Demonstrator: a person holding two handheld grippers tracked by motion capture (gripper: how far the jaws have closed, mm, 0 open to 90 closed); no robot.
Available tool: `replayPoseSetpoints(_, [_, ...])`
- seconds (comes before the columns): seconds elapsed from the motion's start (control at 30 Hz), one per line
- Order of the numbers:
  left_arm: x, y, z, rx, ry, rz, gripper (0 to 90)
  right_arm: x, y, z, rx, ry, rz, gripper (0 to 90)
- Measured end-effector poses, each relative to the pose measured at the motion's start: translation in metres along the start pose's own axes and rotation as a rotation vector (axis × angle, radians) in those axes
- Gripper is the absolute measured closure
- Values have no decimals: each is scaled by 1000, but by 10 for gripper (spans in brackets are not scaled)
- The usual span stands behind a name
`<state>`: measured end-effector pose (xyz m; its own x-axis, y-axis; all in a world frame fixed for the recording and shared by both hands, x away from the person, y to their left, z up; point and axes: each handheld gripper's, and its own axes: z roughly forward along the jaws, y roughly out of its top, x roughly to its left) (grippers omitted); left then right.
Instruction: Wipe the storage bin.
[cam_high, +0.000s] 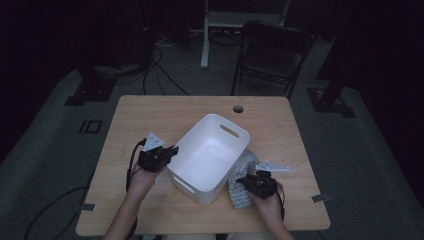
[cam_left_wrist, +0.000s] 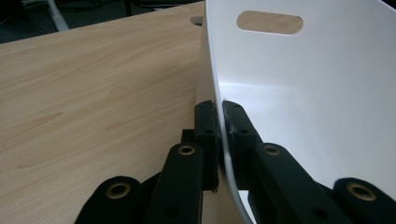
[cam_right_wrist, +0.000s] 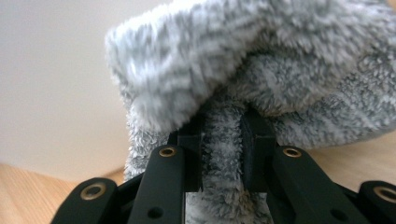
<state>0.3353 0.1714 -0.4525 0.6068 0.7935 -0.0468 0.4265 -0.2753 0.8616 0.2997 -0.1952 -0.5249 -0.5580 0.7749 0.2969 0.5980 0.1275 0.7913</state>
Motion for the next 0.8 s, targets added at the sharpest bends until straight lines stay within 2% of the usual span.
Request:
replayPoseSetpoints(0.03, [0,0,0,1,2,2,854,0,7,-13,-47,14,14,738])
replayPoseSetpoints(0.07, [-1,0,0,2,2,2,854,0,7,-13,-47,14,14,738])
replayPoseSetpoints(0.1, [0,0,0,0,1,-3,854,3,14,-27,-101,41,19,738])
replayPoseSetpoints(0.13, [0,0,0,0,1,-3,854,3,14,-27,-101,41,19,738])
replayPoseSetpoints(0.17, [0,0,0,2,1,-3,854,8,21,-41,-160,72,14,738])
replayPoseSetpoints(0.2, [0,0,0,1,1,-3,854,8,21,-41,-160,72,14,738])
replayPoseSetpoints(0.23, [0,0,0,1,1,-3,853,16,28,-52,-196,88,-3,737])
replayPoseSetpoints(0.27, [0,0,0,1,0,-3,853,16,28,-52,-196,88,-3,737])
replayPoseSetpoints(0.3, [0,0,0,-1,-2,-7,853,23,33,-59,-217,108,-15,737])
replayPoseSetpoints(0.37, [0,0,0,-2,-1,-10,853,25,33,-61,-227,118,-17,737])
replayPoseSetpoints(0.47, [0,0,0,0,0,-5,853,33,34,-64,-249,148,-44,737])
replayPoseSetpoints(0.53, [0,0,0,0,-1,-4,853,37,33,-60,-236,145,-70,737])
replayPoseSetpoints(0.6, [0,0,0,1,0,-4,853,39,31,-54,-222,144,-76,737])
replayPoseSetpoints(0.63, [0,0,0,1,-1,-4,852,41,26,-46,-197,127,-91,736])
replayPoseSetpoints(0.8, [0,0,0,-1,-6,-6,852,40,21,-38,-187,132,-87,734])
